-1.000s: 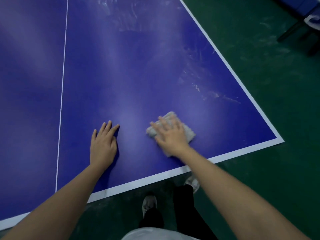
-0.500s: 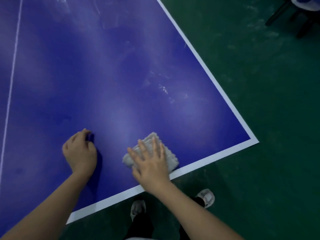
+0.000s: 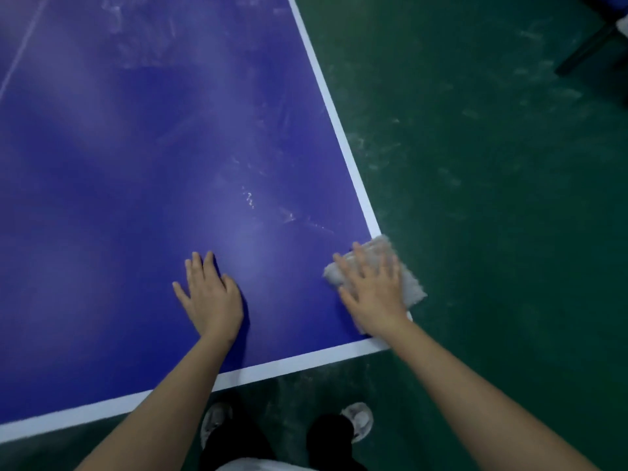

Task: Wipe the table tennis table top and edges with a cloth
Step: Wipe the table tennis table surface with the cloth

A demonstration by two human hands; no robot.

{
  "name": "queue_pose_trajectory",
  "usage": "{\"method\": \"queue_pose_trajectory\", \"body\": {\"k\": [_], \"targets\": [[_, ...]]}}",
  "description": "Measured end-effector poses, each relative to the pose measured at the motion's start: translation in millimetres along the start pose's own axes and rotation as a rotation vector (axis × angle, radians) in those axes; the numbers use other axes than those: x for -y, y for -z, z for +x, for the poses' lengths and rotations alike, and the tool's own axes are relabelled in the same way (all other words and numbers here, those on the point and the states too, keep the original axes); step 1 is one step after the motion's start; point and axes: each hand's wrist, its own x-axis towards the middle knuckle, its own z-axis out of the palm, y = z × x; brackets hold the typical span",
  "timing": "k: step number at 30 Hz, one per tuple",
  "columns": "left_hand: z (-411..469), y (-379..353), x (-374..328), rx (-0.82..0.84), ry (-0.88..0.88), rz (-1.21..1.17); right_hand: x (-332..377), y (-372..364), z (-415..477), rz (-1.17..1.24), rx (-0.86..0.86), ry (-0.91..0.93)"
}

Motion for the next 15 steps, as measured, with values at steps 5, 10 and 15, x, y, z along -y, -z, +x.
{"method": "queue_pose_trajectory", "body": {"k": [5, 10, 15], "targets": [[-1.7, -3.6, -5.5, -0.007, 0.008, 0.170, 63.2, -8.2, -15.9, -0.026, 0.025, 0.641], [0.7, -7.5, -7.6, 0.003, 0.015, 0.243, 27.4, 1.6, 27.3, -0.048, 0.033, 0.847], [1.5, -10.2, -6.8, -0.023, 0.001, 0.245, -31.7, 24.8, 107.0, -0.066, -0.006, 0.557]]}}
